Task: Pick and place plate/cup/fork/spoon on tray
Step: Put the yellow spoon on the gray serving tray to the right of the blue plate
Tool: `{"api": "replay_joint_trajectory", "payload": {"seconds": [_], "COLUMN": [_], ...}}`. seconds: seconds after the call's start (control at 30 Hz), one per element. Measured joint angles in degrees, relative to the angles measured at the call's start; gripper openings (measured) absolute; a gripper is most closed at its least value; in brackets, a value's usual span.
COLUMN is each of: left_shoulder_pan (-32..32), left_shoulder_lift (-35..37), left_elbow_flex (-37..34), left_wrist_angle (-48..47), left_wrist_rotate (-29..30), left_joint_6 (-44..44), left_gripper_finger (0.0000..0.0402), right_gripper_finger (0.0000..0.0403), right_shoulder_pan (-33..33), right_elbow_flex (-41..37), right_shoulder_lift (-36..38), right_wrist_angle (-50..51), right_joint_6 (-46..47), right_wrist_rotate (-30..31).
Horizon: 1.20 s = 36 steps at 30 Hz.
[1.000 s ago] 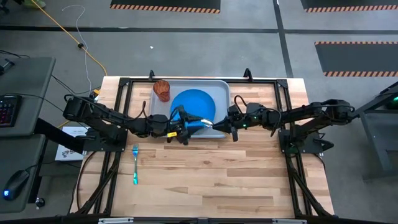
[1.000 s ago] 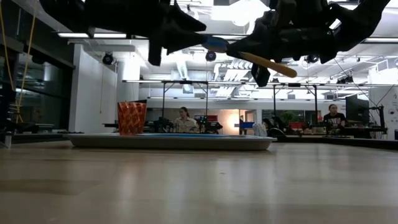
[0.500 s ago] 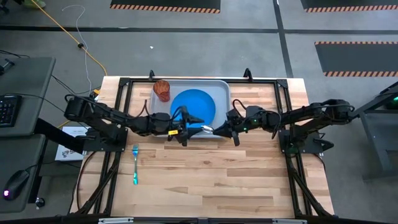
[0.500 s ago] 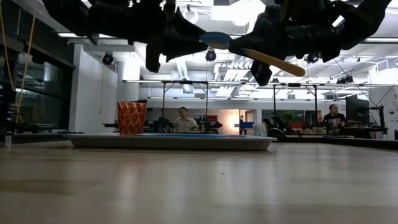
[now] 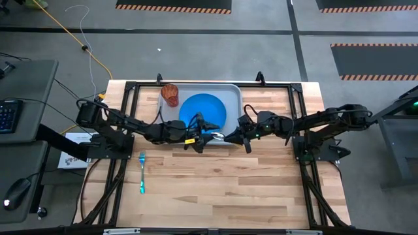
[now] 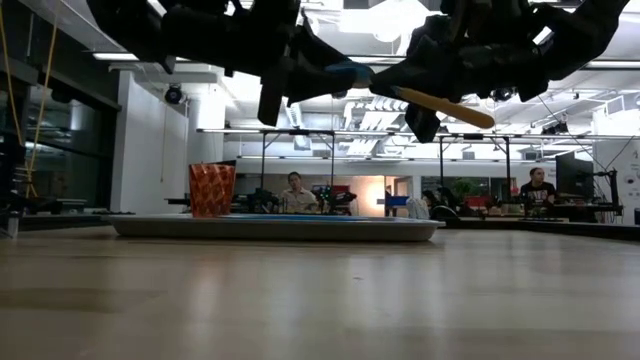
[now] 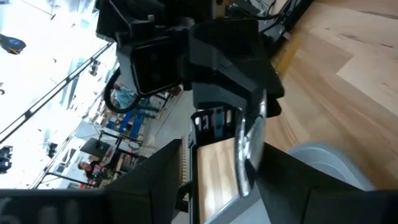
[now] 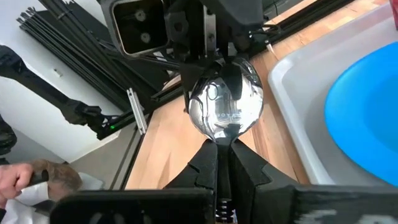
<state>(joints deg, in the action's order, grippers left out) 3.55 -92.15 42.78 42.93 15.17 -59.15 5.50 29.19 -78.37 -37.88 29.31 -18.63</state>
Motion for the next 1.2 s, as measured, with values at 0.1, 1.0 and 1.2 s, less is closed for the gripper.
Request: {"api": "replay_joint_trajectory", "payload": {"seconds": [0.1,1.0,1.2], "left_shoulder_pan": [0.0,0.0,0.0], "left_shoulder_lift": [0.1,6.9,15.3], "left_elbow_flex": [0.0,-0.1,-0.1], "left_wrist_angle": [-0.2,-16.5,-30.1], "left_wrist_rotate": [-0.1,3.4,8.0], "left_joint_6": [0.3,4.9,17.8], "left_gripper_finger": [0.0154,0.0003,0.0002], "right_gripper_finger": [0.0005,0.0105,0.0119], "right_shoulder_pan": [0.0,1.7,1.9], "right_elbow_flex": [0.0,0.0,0.0], "right_shoulder_lift": [0.0,0.2,2.7], "right_wrist_angle": [0.0,-0.5,-0.5], "right_joint_6": [-0.2,-5.0,-7.7], "right_wrist_rotate": [0.0,4.7,6.5]}}
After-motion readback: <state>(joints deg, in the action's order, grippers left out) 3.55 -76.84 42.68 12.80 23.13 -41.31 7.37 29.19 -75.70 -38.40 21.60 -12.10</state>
